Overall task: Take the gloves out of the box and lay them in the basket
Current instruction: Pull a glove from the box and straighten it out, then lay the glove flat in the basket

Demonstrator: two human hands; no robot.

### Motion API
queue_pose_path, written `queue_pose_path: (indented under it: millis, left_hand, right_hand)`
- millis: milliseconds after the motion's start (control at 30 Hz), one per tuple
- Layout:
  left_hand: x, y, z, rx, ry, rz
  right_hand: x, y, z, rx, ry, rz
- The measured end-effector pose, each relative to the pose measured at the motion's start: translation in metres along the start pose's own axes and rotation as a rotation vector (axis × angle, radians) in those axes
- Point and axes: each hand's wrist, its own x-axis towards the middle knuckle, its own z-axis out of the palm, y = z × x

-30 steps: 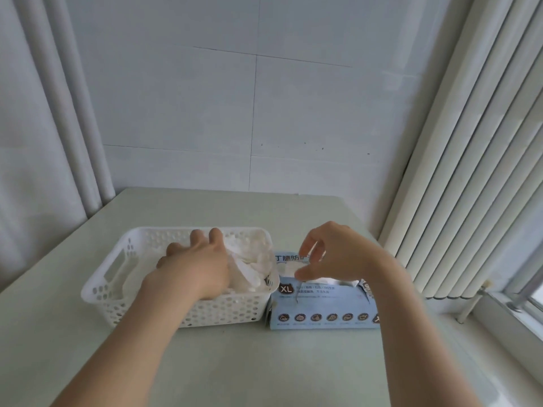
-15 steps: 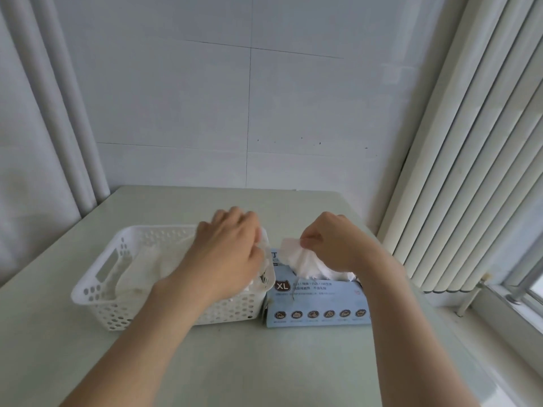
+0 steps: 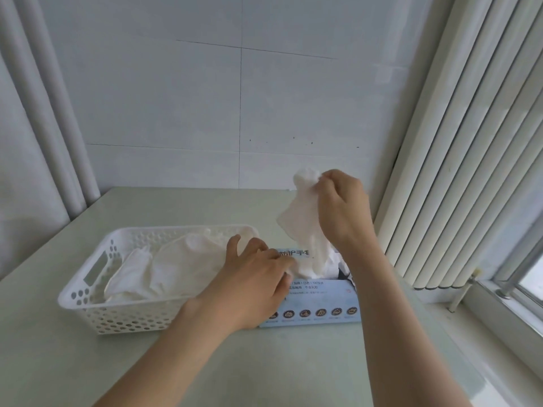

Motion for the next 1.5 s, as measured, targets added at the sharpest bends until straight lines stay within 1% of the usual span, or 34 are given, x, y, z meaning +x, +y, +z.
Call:
queue_pose_path:
  millis: [67, 133, 167, 200, 233, 267, 333, 400, 467, 500, 600, 667, 733, 767, 833, 900, 1033, 1100, 1167, 1267, 1333, 1433, 1500]
  left_hand:
    - [0.002, -0.002, -0.001, -0.007, 0.066, 0.002]
    - [0.004, -0.006, -0.004, -0.041, 0.202, -0.013]
    - [0.005, -0.008, -0.006, -0.115, 0.304, -0.031]
    - [0.006, -0.008, -0.010, -0.244, 0.399, -0.066]
    - [0.005, -0.007, -0.015, -0.407, 0.477, -0.117]
    - [0.005, -0.006, -0.021, -0.585, 0.514, -0.188]
    - [0.006, -0.006, -0.030, -0.922, 0.456, -0.307]
    - [0.007, -0.011, -0.033, -1.171, 0.366, -0.326]
    - [0.008, -0.015, -0.034, -1.264, 0.332, -0.325]
    - [0.009, -0.016, -0.033, -1.281, 0.350, -0.334]
    - [0.008, -0.018, -0.035, -1.314, 0.490, -0.379]
    - [0.007, -0.022, -0.037, -1.308, 0.530, -0.381]
    - [0.006, -0.026, -0.040, -1.302, 0.516, -0.384]
    - [0.006, -0.027, -0.042, -1.301, 0.503, -0.379]
    - [0.003, -0.030, -0.046, -1.289, 0.486, -0.368]
    - [0.001, -0.034, -0.049, -1.285, 0.474, -0.370]
    - [0.000, -0.042, -0.051, -1.241, 0.472, -0.426]
    - [-0.003, -0.047, -0.052, -1.222, 0.442, -0.442]
    - [-0.006, -0.055, -0.055, -1.207, 0.371, -0.447]
    - [-0.011, -0.069, -0.062, -1.154, 0.278, -0.450]
    - [-0.014, -0.072, -0.068, -1.186, 0.230, -0.440]
    - [-0.014, -0.066, -0.076, -1.287, 0.259, -0.470]
    - [-0.011, -0.060, -0.078, -1.299, 0.353, -0.514]
  right_hand:
    - [0.000, -0.004, 0.000, 0.154, 0.021, 0.057]
    - [-0.001, -0.007, 0.000, 0.280, 0.008, 0.111]
    - [-0.001, -0.008, 0.001, 0.329, -0.007, 0.134]
    - [-0.002, -0.010, 0.001, 0.369, -0.025, 0.155]
    - [-0.003, -0.011, 0.002, 0.406, -0.044, 0.178]
    - [-0.004, -0.012, 0.003, 0.446, -0.065, 0.201]
    - [-0.004, -0.013, 0.007, 0.537, -0.123, 0.254]
    - [-0.005, -0.013, 0.011, 0.657, -0.206, 0.344]
    - [-0.006, -0.013, 0.014, 0.781, -0.284, 0.459]
    - [-0.006, -0.013, 0.015, 0.833, -0.308, 0.499]
    - [-0.006, -0.007, 0.016, 0.883, -0.331, 0.572]
    - [-0.006, -0.003, 0.016, 0.854, -0.347, 0.623]
    - [-0.006, 0.002, 0.016, 0.778, -0.406, 0.645]
    - [-0.006, 0.002, 0.015, 0.712, -0.448, 0.624]
    - [-0.008, 0.005, 0.016, 0.530, -0.522, 0.513]
    - [-0.010, 0.007, 0.018, 0.407, -0.537, 0.414]
    - [-0.013, 0.010, 0.021, 0.414, -0.533, 0.326]
    - [-0.013, 0.011, 0.022, 0.428, -0.508, 0.277]
    - [-0.013, 0.011, 0.023, 0.394, -0.472, 0.222]
    - [-0.011, 0.006, 0.020, 0.278, -0.404, 0.151]
    - [-0.010, 0.003, 0.023, 0.113, -0.342, 0.077]
    - [-0.014, 0.001, 0.035, -0.175, -0.194, -0.064]
    - [-0.018, -0.002, 0.042, -0.237, -0.095, -0.113]
